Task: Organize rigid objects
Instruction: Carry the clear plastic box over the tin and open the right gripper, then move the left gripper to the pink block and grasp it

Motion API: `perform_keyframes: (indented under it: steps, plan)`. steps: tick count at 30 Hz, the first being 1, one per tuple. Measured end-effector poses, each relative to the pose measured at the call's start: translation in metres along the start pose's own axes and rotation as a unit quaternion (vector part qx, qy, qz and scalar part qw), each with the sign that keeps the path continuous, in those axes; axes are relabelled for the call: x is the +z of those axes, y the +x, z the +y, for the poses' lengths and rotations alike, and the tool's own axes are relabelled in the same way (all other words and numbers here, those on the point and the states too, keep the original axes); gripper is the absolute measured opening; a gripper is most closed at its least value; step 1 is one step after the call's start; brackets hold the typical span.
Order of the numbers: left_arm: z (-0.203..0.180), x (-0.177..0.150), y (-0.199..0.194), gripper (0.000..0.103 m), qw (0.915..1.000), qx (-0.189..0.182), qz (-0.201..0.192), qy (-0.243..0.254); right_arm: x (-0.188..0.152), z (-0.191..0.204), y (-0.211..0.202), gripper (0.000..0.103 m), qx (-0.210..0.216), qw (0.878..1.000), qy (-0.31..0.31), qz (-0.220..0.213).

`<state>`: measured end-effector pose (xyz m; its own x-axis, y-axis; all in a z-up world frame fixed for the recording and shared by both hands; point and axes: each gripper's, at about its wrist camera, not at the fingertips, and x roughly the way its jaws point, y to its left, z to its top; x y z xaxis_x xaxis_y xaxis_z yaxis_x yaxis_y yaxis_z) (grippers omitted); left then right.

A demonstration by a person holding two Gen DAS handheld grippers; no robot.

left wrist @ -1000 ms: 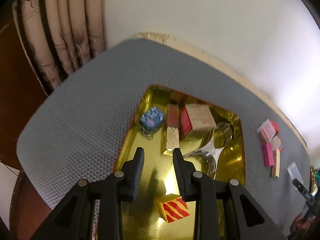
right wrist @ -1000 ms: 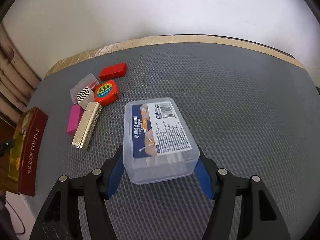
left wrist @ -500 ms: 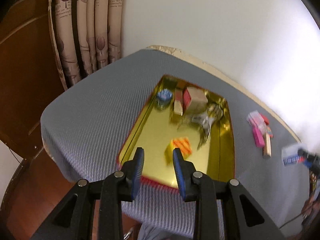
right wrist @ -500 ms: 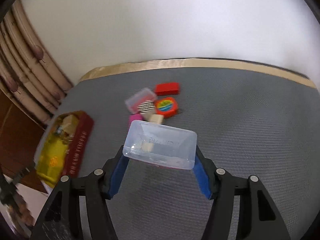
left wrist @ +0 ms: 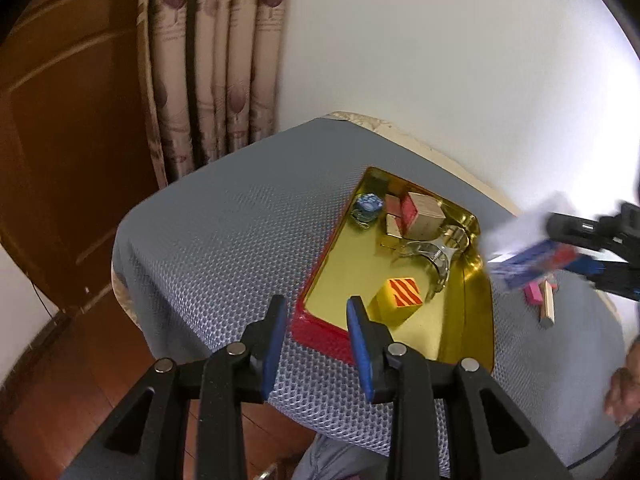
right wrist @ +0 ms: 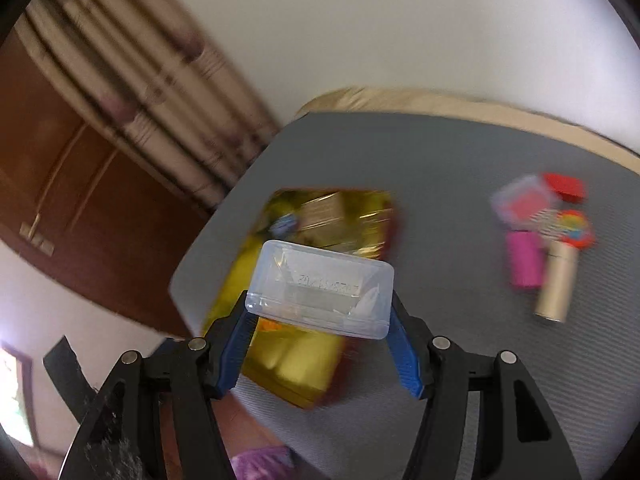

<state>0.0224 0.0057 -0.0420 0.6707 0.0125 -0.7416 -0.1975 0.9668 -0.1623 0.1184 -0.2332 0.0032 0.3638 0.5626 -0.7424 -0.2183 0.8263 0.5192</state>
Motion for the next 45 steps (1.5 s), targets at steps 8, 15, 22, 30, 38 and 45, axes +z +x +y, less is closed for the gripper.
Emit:
perform_keyframes:
  steps: [8,15,22,30,38,45]
  plan:
    - [0.007,0.001,0.010,0.031,1.0000,-0.005,0.009,0.000,0.030,0.033,0.098,0.059,0.044,0.994,0.049,0.087]
    - [0.007,0.002,0.012,0.031,0.9999,-0.009,0.013,0.002,0.047,0.033,0.133,0.061,0.035,0.988,0.099,0.112]
    - [0.006,0.002,0.017,0.031,0.9998,-0.004,0.019,0.006,0.053,0.016,0.123,0.066,0.019,0.992,0.105,0.067]
    - [-0.003,0.000,0.010,0.031,0.9998,0.006,0.006,0.019,-0.018,-0.057,0.003,0.069,-0.050,0.988,0.096,-0.111]
    - [-0.022,-0.007,0.004,0.033,0.9983,0.010,-0.005,0.058,-0.105,-0.198,-0.087,0.072,-0.383,0.911,0.103,-0.116]
    - [-0.071,-0.016,0.001,0.035,0.9917,-0.033,0.022,0.122,-0.139,-0.267,-0.115,0.081,-0.530,0.838,0.092,-0.089]
